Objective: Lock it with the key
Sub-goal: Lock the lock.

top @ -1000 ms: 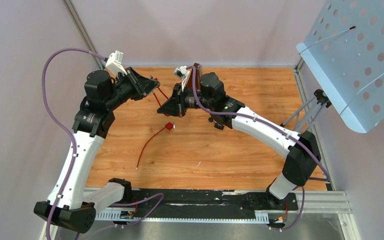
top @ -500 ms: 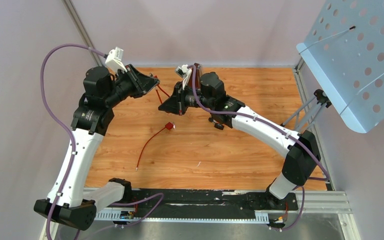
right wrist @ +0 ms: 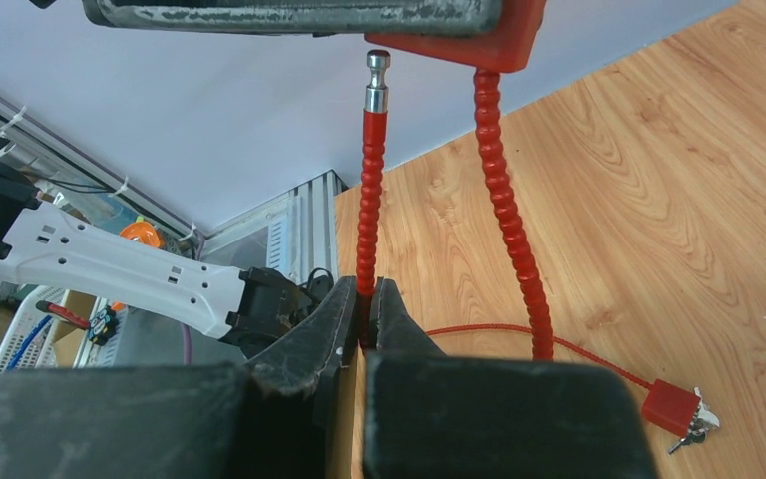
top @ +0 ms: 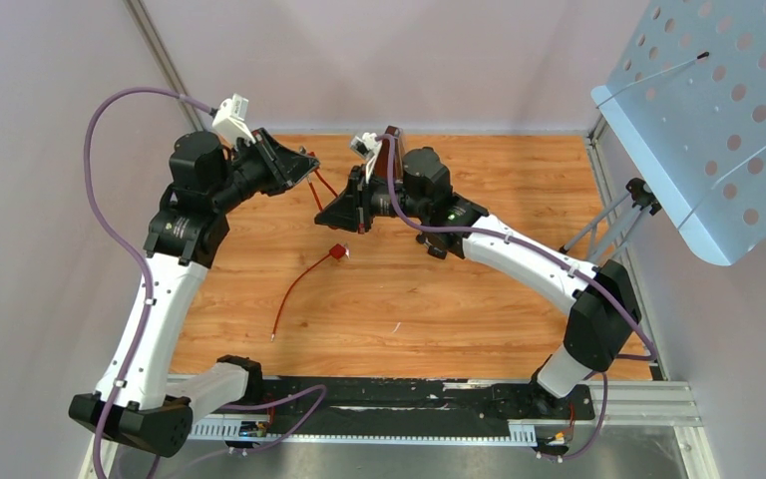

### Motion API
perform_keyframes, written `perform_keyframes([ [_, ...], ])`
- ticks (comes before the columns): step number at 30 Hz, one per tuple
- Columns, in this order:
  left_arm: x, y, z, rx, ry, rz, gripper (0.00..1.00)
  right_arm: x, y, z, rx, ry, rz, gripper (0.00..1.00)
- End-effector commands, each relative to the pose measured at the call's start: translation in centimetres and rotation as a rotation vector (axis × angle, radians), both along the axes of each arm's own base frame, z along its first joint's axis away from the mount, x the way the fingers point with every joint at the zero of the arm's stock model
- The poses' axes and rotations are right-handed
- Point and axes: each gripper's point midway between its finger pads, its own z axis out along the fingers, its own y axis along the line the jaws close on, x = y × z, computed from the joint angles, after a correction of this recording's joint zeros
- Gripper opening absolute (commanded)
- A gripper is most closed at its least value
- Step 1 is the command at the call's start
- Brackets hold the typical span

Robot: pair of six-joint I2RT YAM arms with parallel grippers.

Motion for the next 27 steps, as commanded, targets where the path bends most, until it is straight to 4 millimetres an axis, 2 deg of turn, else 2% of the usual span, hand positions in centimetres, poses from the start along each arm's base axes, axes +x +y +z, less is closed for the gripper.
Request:
perform_keyframes([
  [1,-0.9,-0.4,2.3,-0.031,-0.068,-0.035,0.00,1.0,-1.2,2.3,0.061,-0.057,-0.055,0.00],
  [5,-1.0,-0.7,1.8,-0.049,-0.051,-0.049,0.00,1.3,-1.0,2.0,0.050,-0.049,-0.061,0.00],
  [18,-1.8,-0.9,2.0,-0.072,-0.048,-0.066,0.00,3.4,-1.1,1.5,0.025,0.013,-0.151,0.00],
  [27,-2.0,-1.0,1.2,-0.069,-0.035,-0.078,0.00,3.2,-1.3,2.8,0.052,0.003,-0.142,0.00],
])
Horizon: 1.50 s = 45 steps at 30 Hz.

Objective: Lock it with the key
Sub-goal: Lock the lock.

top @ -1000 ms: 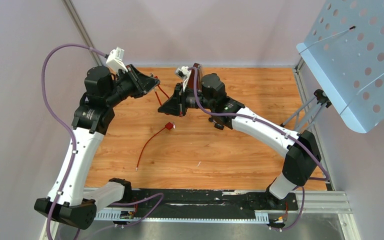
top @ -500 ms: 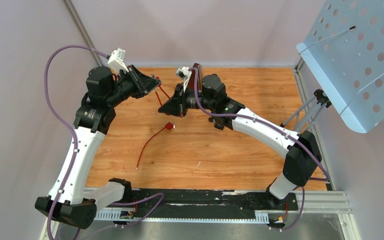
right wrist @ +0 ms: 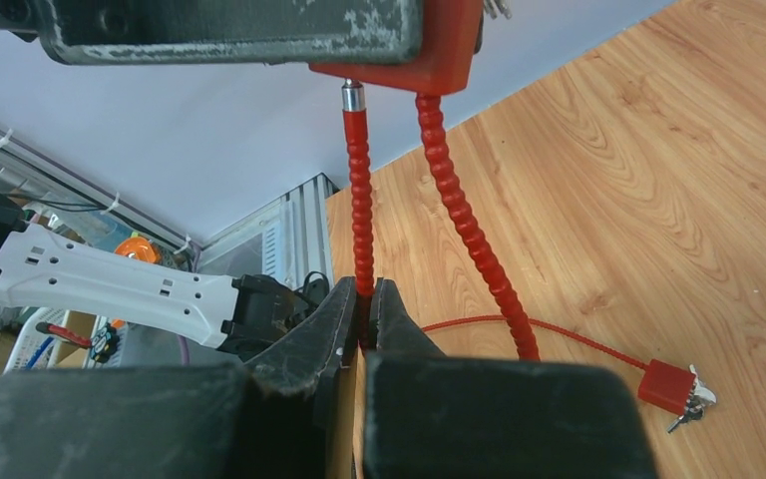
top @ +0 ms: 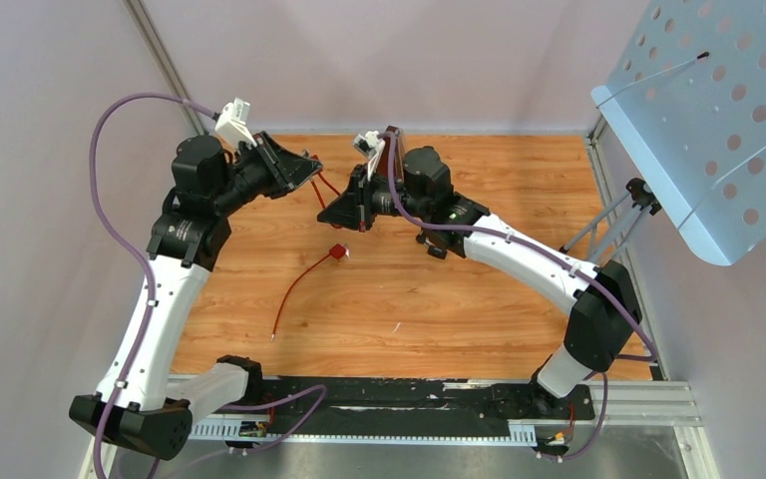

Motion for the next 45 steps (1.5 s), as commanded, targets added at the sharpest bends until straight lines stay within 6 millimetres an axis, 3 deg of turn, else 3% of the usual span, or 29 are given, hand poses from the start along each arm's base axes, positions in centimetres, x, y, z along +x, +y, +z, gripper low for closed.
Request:
perform_keyframes([
  [1,-1.8,-0.6,1.2,-0.032,-0.043,-0.062,0.00,2.3,-0.8,3.5,0.072,-0.034,-0.090,0.00],
  [8,-2.3,-0.4,-1.4,-0.004,-0.033,-0.071,0.00,1.8,-0.6,5.2,0.140,-0.011,-0.065,0.00],
  [15,-2.7,-0.8,-3.8,-0.019,-0.005,-0.095,0.00,2.8,-0.1,5.8,0.190,0.041,-0.103,0.00],
  [19,-2.9,-0.7,-5.5,-0.008,0.006,-0.095,0.00,3.4,0.2,5.7,0.195,0.071,-0.121,0.00],
  [23,-2.5,0.0,-6.1,0.047,-0.003,-0.058,0.00,3.5,0.0,4.0,0.156,0.110,-0.142,0.00],
  [28,-1.1,0.6,-6.5,0.092,0.008,-0.018,0.00,2.6,-1.5,0.1,0.080,0.195,-0.166,0.11],
  [32,0.1,0.7,-7.1,0.110,0.016,-0.002,0.00,1.9,-2.8,-1.7,0.046,0.245,-0.201,0.16],
  [34,0.6,0.6,-7.2,0.119,0.012,-0.002,0.00,1.7,-3.3,-2.2,0.026,0.253,-0.219,0.27],
  [36,1.0,0.5,-7.2,0.130,0.007,-0.006,0.00,1.4,-4.0,-2.3,0.024,0.257,-0.237,0.42],
  [38,1.4,0.4,-7.3,0.143,-0.001,-0.014,0.00,1.1,-4.5,-1.9,0.031,0.250,-0.244,0.49],
  [42,0.9,-0.6,-6.8,0.172,-0.093,-0.112,0.00,1.0,-6.2,-0.9,0.033,0.263,-0.256,0.48],
  [45,-1.4,-2.7,-6.3,0.181,-0.213,-0.319,0.00,1.2,-7.4,-0.2,0.023,0.286,-0.257,0.42],
])
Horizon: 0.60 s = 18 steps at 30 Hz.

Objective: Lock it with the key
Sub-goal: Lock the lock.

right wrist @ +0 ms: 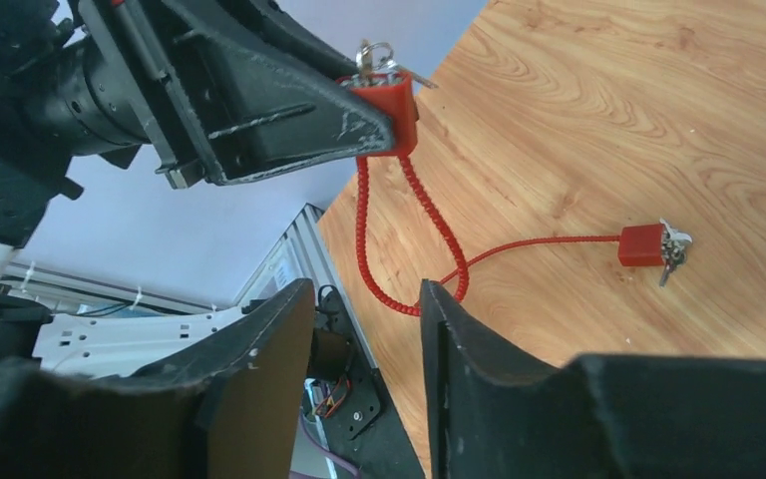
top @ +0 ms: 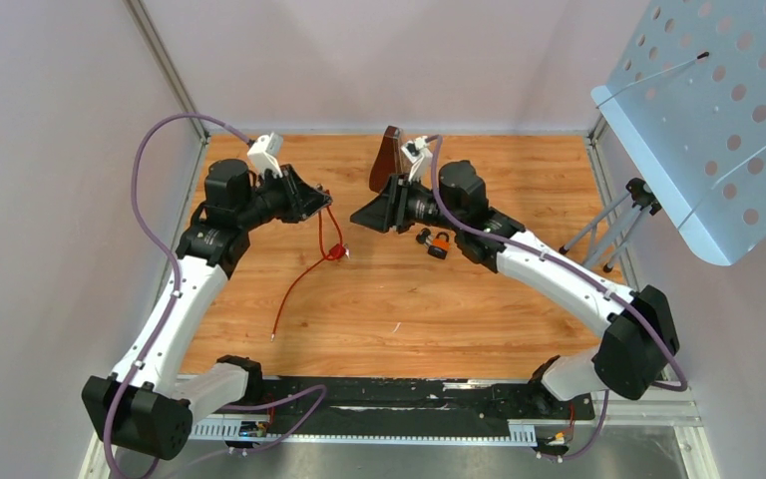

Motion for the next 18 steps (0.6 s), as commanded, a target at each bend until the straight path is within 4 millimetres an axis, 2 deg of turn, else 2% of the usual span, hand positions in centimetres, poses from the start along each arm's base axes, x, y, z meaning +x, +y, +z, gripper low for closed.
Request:
perform_keyframes([
  [1,-2.8,-2.9,4.0,0.015,-0.293,-0.328,0.00,0.2,-2.0,2.5,0.008,0.017,-0.022,0.40],
  [2,-4.3,-3.7,4.2,0.001,-0.323,-0.437,0.00,0.1,-2.1,2.5,-0.004,0.027,-0.022,0.40],
  [6,-6.2,-4.3,3.9,0.046,-0.450,-0.592,0.00,-0.5,-2.1,4.0,0.017,0.040,-0.005,0.45],
  [9,-6.7,-4.4,3.9,0.056,-0.480,-0.631,0.00,-0.5,-2.3,5.2,0.046,0.059,-0.035,0.52],
  [13,-6.9,-4.5,3.9,0.068,-0.511,-0.661,0.00,-0.6,-2.1,6.2,0.041,0.034,-0.076,0.54],
  [15,-7.0,-4.5,3.8,0.075,-0.517,-0.669,0.00,-0.6,-1.5,6.2,-0.005,-0.012,-0.103,0.54],
  [18,-7.1,-4.4,3.7,0.091,-0.528,-0.678,0.00,-0.8,-0.7,6.5,-0.033,-0.047,-0.112,0.45],
])
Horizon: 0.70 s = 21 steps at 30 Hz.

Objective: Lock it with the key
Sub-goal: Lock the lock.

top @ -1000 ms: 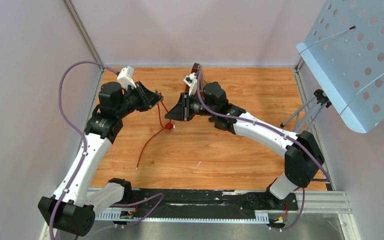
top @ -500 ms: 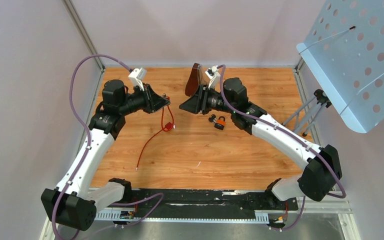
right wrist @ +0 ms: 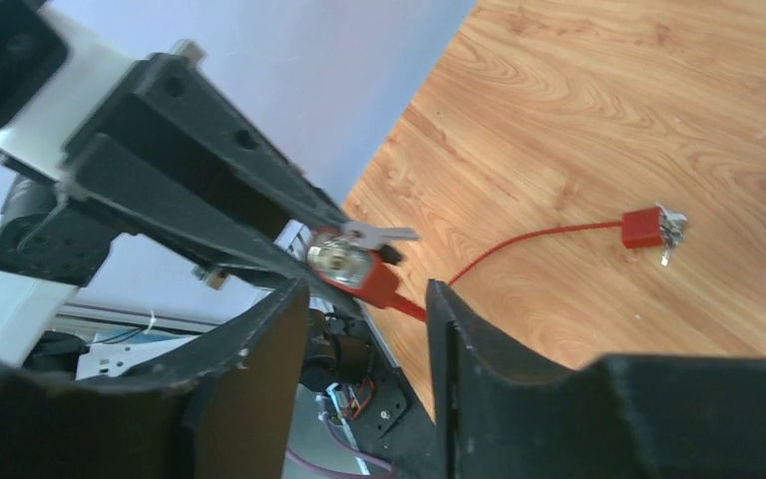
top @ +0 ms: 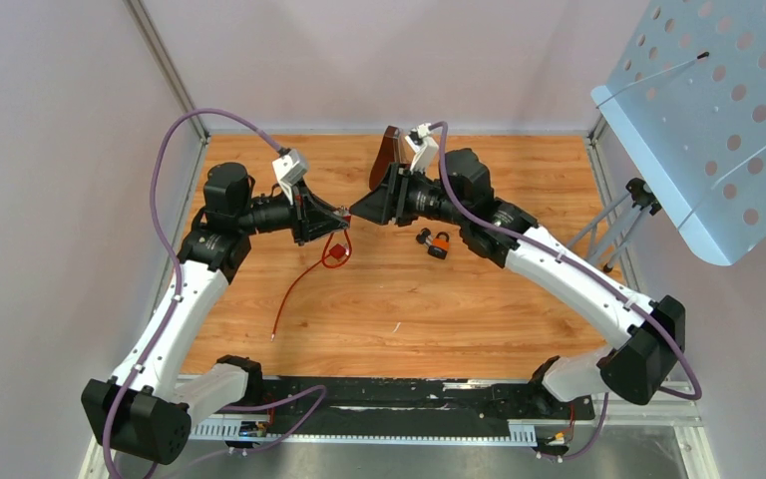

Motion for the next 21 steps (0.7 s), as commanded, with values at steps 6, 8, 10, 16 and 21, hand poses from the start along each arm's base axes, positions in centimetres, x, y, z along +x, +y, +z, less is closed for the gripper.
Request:
perform_keyframes([
  [6,-1.0,0.2,1.1,0.028,-0.130,-0.050,0.00,-1.0,2.1,4.4,-0.023,-0.179,-0.027,0.30],
  [8,-1.0,0.3,1.1,0.030,-0.127,-0.047,0.00,-1.1,2.6,4.2,-0.034,-0.186,-0.016,0.28],
  [10,-1.1,0.3,1.1,0.031,-0.127,-0.044,0.00,-1.1,2.8,3.7,-0.051,-0.185,-0.015,0.28],
  [16,-0.7,0.5,1.1,0.038,-0.134,-0.017,0.00,-0.1,3.0,2.9,-0.129,-0.221,-0.087,0.31],
  [21,-0.4,0.6,1.0,0.041,-0.137,-0.004,0.00,0.1,3.6,1.8,-0.172,-0.216,-0.081,0.25],
])
